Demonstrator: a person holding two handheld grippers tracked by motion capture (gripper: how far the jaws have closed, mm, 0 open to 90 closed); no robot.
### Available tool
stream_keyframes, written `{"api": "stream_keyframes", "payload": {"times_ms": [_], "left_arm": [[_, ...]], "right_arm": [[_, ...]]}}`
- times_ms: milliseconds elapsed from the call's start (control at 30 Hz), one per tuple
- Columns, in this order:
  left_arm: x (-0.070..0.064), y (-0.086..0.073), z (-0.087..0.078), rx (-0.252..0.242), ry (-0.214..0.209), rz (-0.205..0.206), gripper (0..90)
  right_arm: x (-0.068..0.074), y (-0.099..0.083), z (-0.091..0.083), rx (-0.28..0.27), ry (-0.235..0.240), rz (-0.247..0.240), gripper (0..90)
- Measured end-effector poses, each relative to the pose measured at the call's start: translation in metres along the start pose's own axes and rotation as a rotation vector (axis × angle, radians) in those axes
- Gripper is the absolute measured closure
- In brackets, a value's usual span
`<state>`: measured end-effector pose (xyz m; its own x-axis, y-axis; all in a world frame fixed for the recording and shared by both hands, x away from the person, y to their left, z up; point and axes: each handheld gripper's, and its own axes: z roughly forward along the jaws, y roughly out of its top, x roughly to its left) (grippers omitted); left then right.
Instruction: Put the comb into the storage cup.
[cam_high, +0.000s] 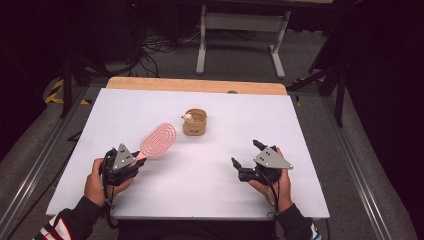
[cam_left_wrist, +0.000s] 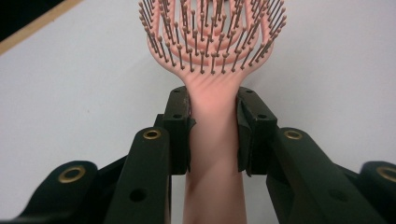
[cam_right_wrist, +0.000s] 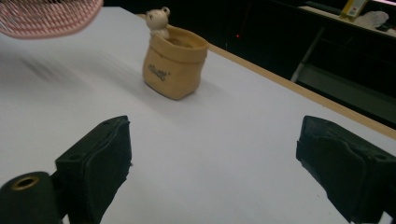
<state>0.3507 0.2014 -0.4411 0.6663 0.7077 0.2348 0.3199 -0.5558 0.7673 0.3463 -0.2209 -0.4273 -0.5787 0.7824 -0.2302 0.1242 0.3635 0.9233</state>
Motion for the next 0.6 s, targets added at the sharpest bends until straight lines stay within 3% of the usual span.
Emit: {"api": "stream_keyframes", "payload": {"times_ms": [233, 433, 600], "left_arm": [[-0.010, 0.006, -0.002, -0.044, -0.001, 0.031, 69.5], [-0.021, 0.011, -0.001, -0.105, -0.012, 0.062, 69.5], [-0.027, 0.015, 0.001, -0.160, -0.018, 0.054, 69.5]], "right_arm": [[0.008, 0.013, 0.000, -0.039, 0.066, 0.065, 8.8], [0.013, 0.020, 0.006, -0.063, 0.088, 0.100, 8.4], [0.017, 0.024, 0.010, -0.081, 0.131, 0.136, 7.9]]}}
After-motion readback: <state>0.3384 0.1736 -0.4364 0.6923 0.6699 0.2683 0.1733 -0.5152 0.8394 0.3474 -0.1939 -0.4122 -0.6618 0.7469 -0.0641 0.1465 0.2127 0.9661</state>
